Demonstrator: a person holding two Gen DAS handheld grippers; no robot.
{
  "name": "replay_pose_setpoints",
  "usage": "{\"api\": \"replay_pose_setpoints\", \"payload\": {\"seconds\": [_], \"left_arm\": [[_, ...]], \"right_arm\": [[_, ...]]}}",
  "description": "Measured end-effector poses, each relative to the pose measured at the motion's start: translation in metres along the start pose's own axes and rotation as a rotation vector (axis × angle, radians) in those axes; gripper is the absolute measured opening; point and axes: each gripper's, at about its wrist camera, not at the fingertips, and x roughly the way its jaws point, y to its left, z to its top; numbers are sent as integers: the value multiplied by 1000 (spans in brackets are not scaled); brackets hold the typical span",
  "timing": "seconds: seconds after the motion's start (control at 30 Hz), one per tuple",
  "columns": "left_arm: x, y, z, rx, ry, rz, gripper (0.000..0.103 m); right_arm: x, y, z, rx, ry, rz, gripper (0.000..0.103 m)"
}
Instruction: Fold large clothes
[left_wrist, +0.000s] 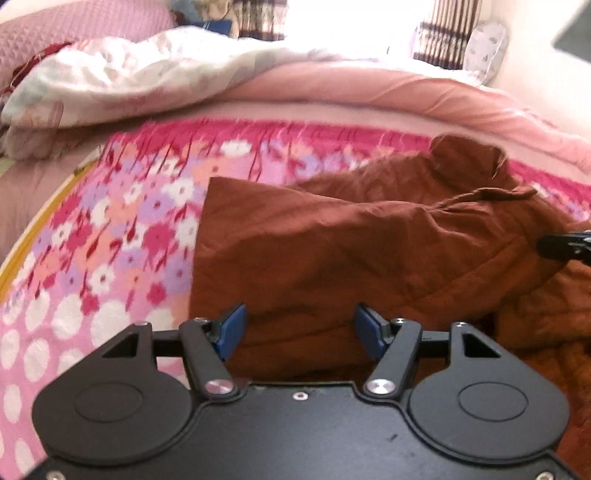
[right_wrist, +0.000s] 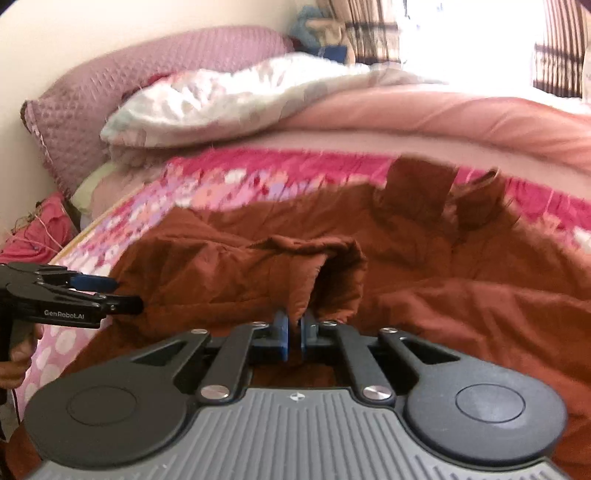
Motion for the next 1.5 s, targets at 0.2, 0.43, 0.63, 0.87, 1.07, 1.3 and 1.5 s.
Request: {"api": "replay_pose_setpoints", "payload": {"seconds": [0.2, 0.43, 0.63, 0.87, 1.07, 1.3, 1.5], "left_arm": [[5, -44, 17, 61, -14, -74, 66], [65, -80, 0, 106, 104, -24, 68], [60, -73, 2, 79, 113, -20, 66], [18, -75, 35, 98, -9, 46, 66], [92, -91, 54, 122, 83, 202, 66], [116, -75, 49, 91, 98, 172, 71], [71, -60, 39, 97, 54, 131, 67]], "right_arm": [[-72, -30, 10, -43, -127, -114, 6], [-82, -96, -38, 112, -30, -115, 7], [-40, -117, -80, 195, 64, -95, 18], [-98, -110, -49, 176, -24, -215, 32], [-42, -97, -25, 180, -15, -201, 16], [13, -111, -49, 171, 88, -265, 14], [-21, -112, -44, 223, 73, -231, 15]]}}
